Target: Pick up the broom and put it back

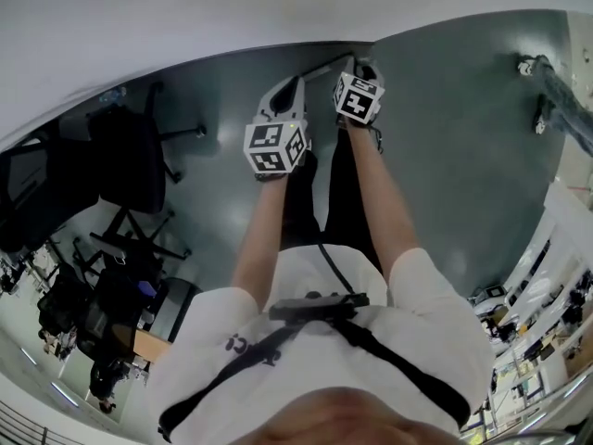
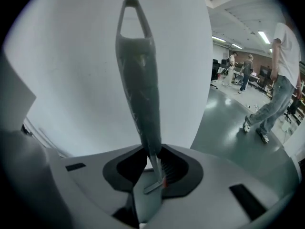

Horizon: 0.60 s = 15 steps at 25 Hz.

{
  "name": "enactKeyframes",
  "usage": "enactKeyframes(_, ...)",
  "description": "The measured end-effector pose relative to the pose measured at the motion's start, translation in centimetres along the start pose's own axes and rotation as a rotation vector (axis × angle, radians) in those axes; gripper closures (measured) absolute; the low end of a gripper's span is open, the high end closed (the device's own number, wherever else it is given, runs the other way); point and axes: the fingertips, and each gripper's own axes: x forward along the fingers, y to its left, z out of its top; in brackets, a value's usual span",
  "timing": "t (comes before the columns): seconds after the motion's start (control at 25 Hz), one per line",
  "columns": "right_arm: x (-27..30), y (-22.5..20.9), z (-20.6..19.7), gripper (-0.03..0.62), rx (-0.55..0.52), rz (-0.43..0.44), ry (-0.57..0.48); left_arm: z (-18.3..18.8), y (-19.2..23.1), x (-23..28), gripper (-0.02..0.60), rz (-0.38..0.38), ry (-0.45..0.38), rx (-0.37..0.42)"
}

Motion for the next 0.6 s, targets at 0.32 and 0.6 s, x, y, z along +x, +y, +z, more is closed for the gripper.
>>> enactKeyframes(0.32, 4.5, 1.0, 4.4, 0.499, -0.009, 0.054, -0.010, 0.5, -0.2, 2.3, 0.571, -0.022, 0.017, 0.012)
enactKeyframes(0.6, 6.0, 1.2, 6.2, 0.499, -0.017, 0.076, -0.002, 0.5, -0.6, 3.3, 0.569, -0.036, 0.028, -0.016)
